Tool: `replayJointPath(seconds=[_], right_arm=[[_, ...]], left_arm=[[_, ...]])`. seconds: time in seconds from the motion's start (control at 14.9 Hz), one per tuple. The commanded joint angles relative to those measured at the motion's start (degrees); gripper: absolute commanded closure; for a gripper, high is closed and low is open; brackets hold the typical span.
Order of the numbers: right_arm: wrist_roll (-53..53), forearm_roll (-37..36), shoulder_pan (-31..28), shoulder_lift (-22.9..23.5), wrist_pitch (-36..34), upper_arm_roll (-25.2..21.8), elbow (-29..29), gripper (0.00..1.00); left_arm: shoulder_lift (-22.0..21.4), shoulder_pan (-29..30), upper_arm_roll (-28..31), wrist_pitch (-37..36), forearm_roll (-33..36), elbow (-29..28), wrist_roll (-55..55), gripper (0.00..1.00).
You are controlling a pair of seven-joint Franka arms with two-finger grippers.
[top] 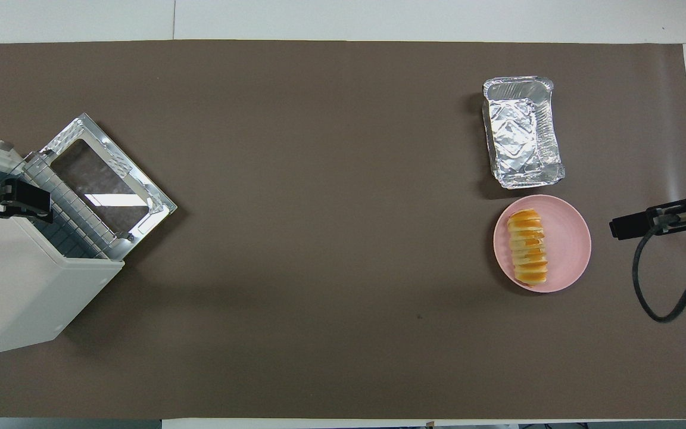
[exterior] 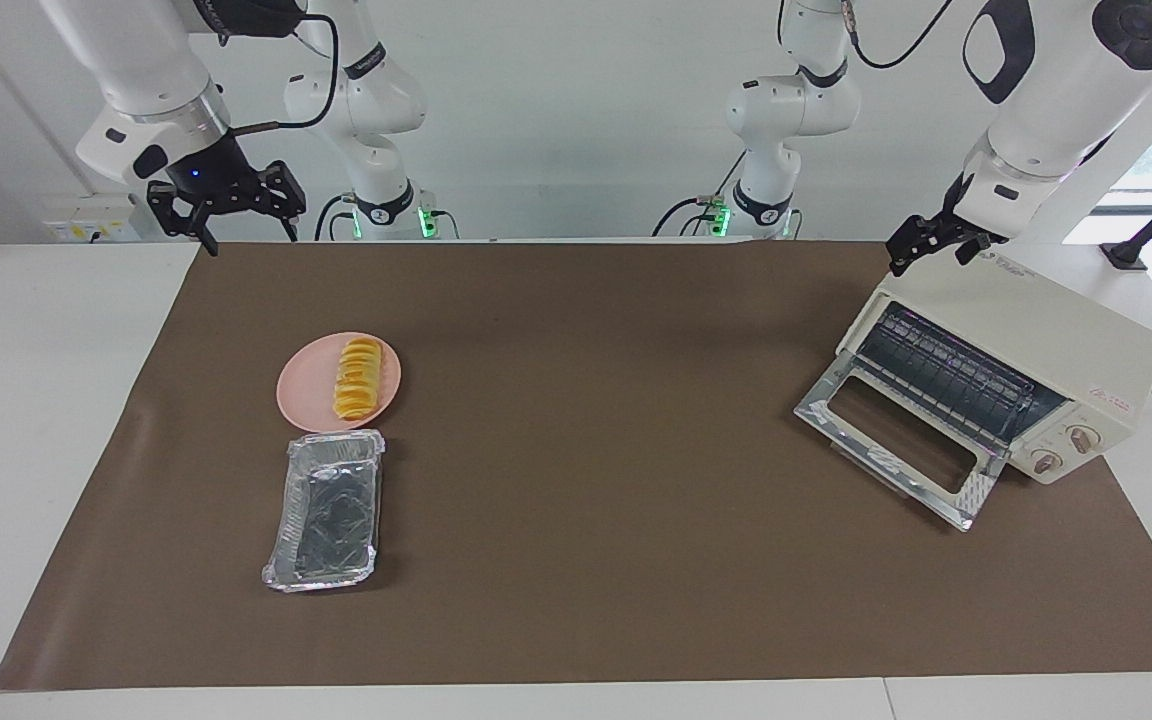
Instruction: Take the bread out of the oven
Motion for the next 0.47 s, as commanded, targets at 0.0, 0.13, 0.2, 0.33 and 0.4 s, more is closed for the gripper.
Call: replayJointPath(seconds=[0.0,0.13,0.2,0.33,0.4], right_arm=[[-2.2,0.2,-2.1,3.1,-1.2,0.4,3.9,0.00],[-1.7,0.0,-2.7,3.0,-0.9,0.5,3.2,0.00],[-1.6,0.1,-2.9,2.8,-0.9,0.5,2.6,0.00],[-1.3,0.1,-3.5,2.7,-0.6,0.6,2.1,0.00],[-1.3,0.2,-3.6,2.6,-0.6,0.6,2.0,0.00]], left_arm=[[-1.2,0.0,0.3,0.5,-1.0,-1.0,0.2,0.00],[-1.2,0.0,0.3,0.5,-1.0,-1.0,0.2,0.00],[-1.2,0.0,0.3,0.4,-1.0,-1.0,0.1,0.00],[-1.2,0.0,0.3,0.4,-1.0,-1.0,0.2,0.00],[-1.2,0.0,0.3,0.5,-1.0,-1.0,0.2,0.00]])
